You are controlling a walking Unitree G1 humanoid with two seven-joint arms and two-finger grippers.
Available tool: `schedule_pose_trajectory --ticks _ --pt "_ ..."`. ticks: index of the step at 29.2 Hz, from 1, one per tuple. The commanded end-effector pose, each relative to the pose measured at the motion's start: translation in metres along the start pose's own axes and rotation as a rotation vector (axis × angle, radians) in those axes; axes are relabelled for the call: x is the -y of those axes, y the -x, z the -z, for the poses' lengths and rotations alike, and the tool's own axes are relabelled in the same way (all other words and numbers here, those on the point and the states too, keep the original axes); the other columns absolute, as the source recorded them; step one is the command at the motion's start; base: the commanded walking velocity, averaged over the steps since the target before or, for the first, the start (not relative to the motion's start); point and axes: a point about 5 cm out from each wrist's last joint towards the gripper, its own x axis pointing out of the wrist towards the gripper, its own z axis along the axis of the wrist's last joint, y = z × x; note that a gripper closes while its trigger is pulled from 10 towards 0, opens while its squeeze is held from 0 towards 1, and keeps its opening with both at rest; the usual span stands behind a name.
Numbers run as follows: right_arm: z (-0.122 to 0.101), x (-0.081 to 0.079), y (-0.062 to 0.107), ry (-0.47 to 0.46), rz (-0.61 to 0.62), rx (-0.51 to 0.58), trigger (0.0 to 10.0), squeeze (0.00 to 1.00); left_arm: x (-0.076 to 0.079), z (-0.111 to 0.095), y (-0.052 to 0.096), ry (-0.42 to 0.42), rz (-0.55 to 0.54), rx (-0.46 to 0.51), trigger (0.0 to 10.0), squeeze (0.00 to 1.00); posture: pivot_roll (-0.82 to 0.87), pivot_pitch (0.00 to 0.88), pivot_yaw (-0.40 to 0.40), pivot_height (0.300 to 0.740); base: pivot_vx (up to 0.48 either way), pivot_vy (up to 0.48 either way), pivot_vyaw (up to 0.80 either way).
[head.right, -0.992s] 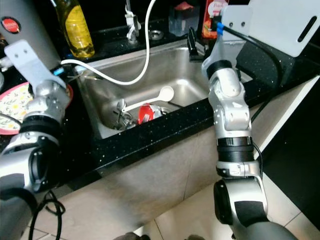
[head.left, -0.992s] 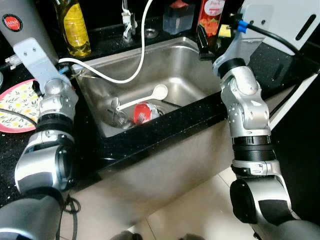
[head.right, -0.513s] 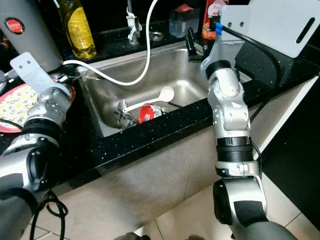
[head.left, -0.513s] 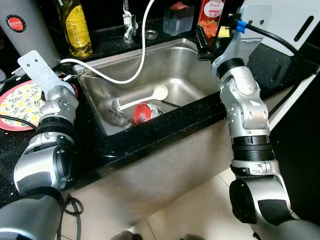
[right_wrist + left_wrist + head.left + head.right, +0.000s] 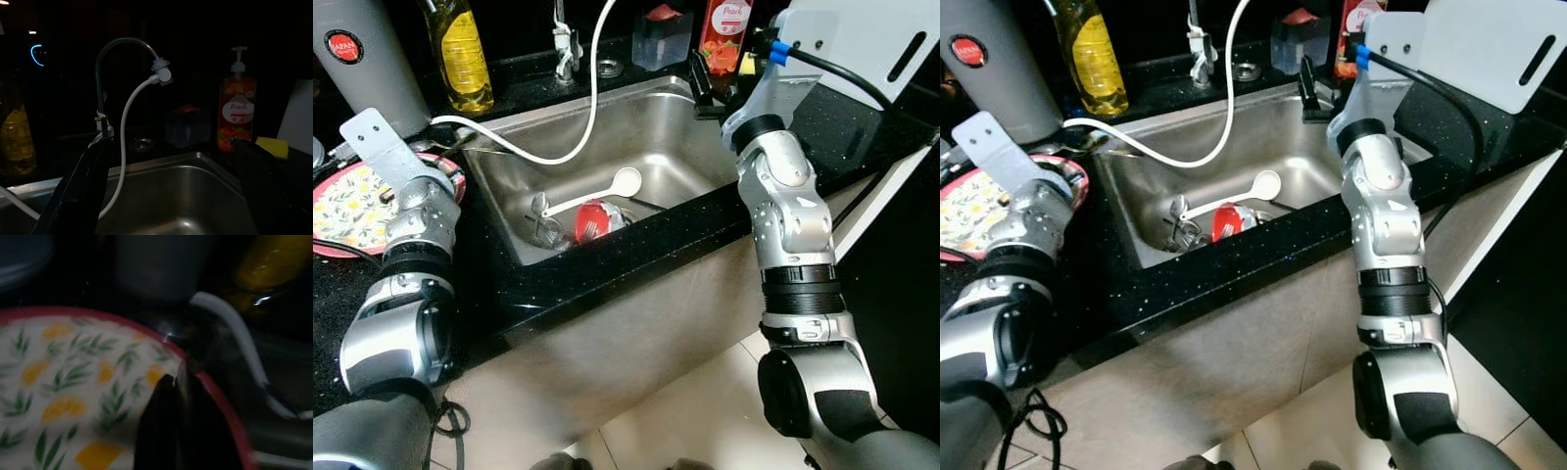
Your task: Kitchen organization
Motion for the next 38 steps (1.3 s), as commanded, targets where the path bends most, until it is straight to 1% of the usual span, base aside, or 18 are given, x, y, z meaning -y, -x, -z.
schedule_pose_trajectory --ticks 1,4,7,8,9,14,16,18,22,23,24,26,27,29,30,32,35,38 --pt "-0.002 -0.003 -0.002 -0.014 -0.013 0.014 10.0 0.0 0.01 -0.013 0.006 -0.044 0.079 0.092 0.0 0.0 0.02 0.0 0.023 0.74 0.0 0.0 0.0" --pt "-0.001 -0.005 -0.003 -0.017 -0.019 0.015 10.0 0.0 0.029 -0.038 0.022 -0.074 0.25 0.256 0.0 0.0 0.02 0.0 0.018 0.74 0.0 0.0 0.0" --pt "-0.002 -0.005 -0.003 -0.018 -0.021 0.016 10.0 0.0 0.036 -0.048 0.029 -0.123 0.295 0.328 0.0 0.0 0.02 0.0 0.016 0.74 0.0 0.0 0.0" --pt "-0.002 -0.006 -0.003 -0.019 -0.024 0.017 10.0 0.0 0.048 -0.059 0.042 -0.179 0.38 0.416 10.0 0.0 0.02 0.0 0.012 0.74 0.0 0.0 0.0" --pt "-0.002 -0.006 -0.003 -0.019 -0.024 0.017 10.0 0.0 0.048 -0.059 0.042 -0.179 0.38 0.416 10.0 0.0 0.02 0.0 0.012 0.74 0.0 0.0 0.0" --pt "-0.002 -0.006 -0.003 -0.017 -0.026 0.018 10.0 0.0 0.081 -0.073 0.074 -0.286 0.605 0.542 10.0 0.0 0.02 0.0 0.018 0.74 0.0 0.0 0.0" --pt "-0.002 -0.005 -0.003 -0.014 -0.02 0.02 10.0 0.0 0.098 -0.063 0.09 -0.392 0.737 0.552 10.0 0.0 0.01 0.0 0.03 0.74 0.0 0.0 0.0" --pt "-0.002 -0.004 -0.003 -0.014 -0.017 0.023 10.0 0.0 0.103 -0.057 0.096 -0.423 0.782 0.544 10.0 0.0 0.01 0.0 0.033 0.74 0.0 0.0 0.0" --pt "-0.002 -0.002 -0.002 -0.011 -0.005 0.029 10.0 0.0 0.109 -0.049 0.105 -0.389 0.828 0.516 10.0 0.0 0.0 0.0 0.041 0.74 0.0 0.0 0.0" --pt "-0.003 0.0 -0.001 -0.009 -0.001 0.032 10.0 0.0 0.112 -0.052 0.109 -0.29 0.844 0.506 10.0 0.0 0.0 0.0 0.044 0.74 0.0 0.0 0.0" --pt "-0.003 0.0 -0.001 -0.009 -0.001 0.032 10.0 0.0 0.112 -0.052 0.109 -0.29 0.844 0.506 10.0 0.0 0.0 0.0 0.044 0.74 0.0 0.0 0.0" --pt "-0.004 0.001 -0.001 -0.01 0.001 0.041 10.0 0.0 0.114 -0.063 0.118 -0.081 0.897 0.487 10.0 0.0 0.0 0.0 0.046 0.74 0.0 0.0 0.0" --pt "-0.004 0.001 -0.001 -0.01 0.001 0.041 10.0 0.0 0.114 -0.063 0.118 -0.081 0.897 0.487 10.0 0.0 0.0 0.0 0.046 0.74 0.0 0.0 0.0" --pt "-0.007 0.0 0.0 -0.003 -0.027 0.06 10.0 0.0 0.11 -0.085 0.128 0.174 0.994 0.474 10.0 0.0 -0.01 0.0 0.047 0.74 0.0 0.0 0.0" --pt "-0.007 0.0 0.0 -0.003 -0.027 0.06 10.0 0.0 0.11 -0.085 0.128 0.174 0.994 0.474 10.0 0.0 -0.01 0.0 0.047 0.74 0.0 0.0 0.0" --pt "-0.008 0.0 0.0 0.011 -0.04 0.062 10.0 0.0 0.106 -0.097 0.135 0.296 1.081 0.47 10.0 0.0 -0.01 0.0 0.047 0.74 0.0 0.0 0.0" --pt "-0.008 0.0 0.0 0.017 -0.042 0.062 10.0 0.0 0.104 -0.1 0.138 0.335 1.119 0.469 10.0 0.0 -0.01 0.0 0.053 0.74 0.0 0.0 0.0" --pt "-0.01 0.002 0.002 0.015 -0.031 0.07 10.0 0.0 0.097 -0.104 0.138 0.466 1.176 0.424 10.0 0.0 -0.02 0.0 0.062 0.74 0.0 0.0 0.0"
